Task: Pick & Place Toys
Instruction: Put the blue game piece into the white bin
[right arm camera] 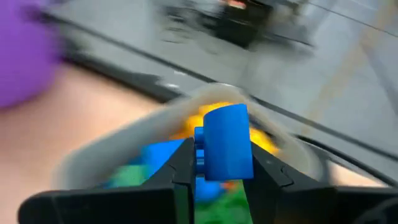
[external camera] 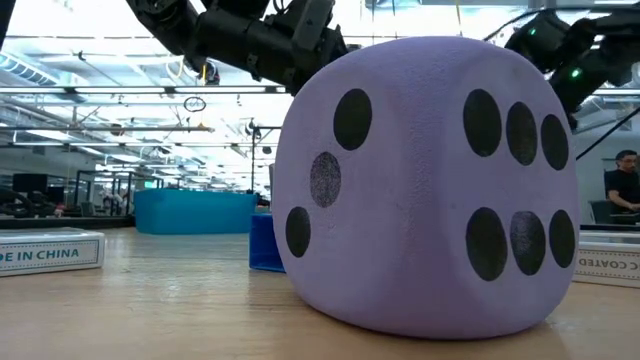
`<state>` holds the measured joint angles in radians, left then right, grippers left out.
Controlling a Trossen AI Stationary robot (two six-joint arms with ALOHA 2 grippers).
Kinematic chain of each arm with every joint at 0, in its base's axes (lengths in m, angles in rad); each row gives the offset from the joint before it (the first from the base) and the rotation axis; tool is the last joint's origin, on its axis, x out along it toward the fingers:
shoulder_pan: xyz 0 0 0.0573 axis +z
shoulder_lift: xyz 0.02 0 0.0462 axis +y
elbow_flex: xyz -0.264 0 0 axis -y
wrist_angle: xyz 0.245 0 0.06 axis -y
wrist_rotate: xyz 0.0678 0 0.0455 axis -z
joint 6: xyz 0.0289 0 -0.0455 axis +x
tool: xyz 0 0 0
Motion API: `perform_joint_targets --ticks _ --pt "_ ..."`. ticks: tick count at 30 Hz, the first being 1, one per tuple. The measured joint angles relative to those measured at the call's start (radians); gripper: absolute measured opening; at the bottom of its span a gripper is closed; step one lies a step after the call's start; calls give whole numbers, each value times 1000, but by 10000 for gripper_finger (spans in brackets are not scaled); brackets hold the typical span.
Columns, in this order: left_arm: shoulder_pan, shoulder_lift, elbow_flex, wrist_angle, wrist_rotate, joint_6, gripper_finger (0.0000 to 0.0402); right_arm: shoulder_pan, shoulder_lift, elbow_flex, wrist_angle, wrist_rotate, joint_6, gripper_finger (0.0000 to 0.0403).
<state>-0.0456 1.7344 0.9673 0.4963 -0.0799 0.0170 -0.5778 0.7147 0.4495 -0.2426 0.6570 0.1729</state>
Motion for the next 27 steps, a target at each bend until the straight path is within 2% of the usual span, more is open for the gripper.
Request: perform_joint_targets --ticks 2,7,9,16,27 --pt "0 0 0 0 0 0 228 -66 20 -10 29 32 25 67" --pt "0 0 0 2 0 0 228 -231 102 -61 152 -61 -16 71" --pt "0 0 0 2 0 0 228 -269 134 -75 174 -33 -55 67" --pt "0 0 1 0 0 1 227 -266 184 -80 202 60 -77 86" --pt "0 0 1 -1 0 1 228 -267 189 -80 211 54 -43 182"
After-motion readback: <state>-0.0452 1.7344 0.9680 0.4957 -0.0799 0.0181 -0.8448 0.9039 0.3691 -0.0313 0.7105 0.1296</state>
